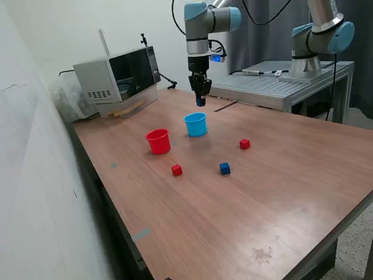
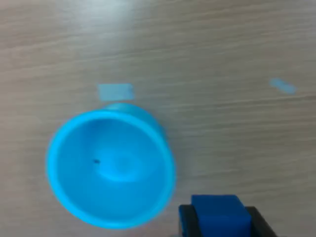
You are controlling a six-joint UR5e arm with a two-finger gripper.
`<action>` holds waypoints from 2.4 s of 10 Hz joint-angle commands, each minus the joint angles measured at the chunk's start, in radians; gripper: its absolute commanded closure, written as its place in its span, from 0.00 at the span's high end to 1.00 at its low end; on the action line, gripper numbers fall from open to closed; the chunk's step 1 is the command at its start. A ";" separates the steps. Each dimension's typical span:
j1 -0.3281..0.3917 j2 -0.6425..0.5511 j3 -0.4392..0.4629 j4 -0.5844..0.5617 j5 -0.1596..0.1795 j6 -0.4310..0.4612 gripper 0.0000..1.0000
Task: Place red objects in the red bin, and blue objects in the blue bin.
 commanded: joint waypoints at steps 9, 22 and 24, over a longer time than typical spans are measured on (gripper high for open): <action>-0.076 0.069 -0.020 -0.003 0.001 -0.002 1.00; 0.328 -0.321 0.008 0.196 0.001 0.222 1.00; 0.379 -0.294 -0.026 0.188 0.003 0.328 1.00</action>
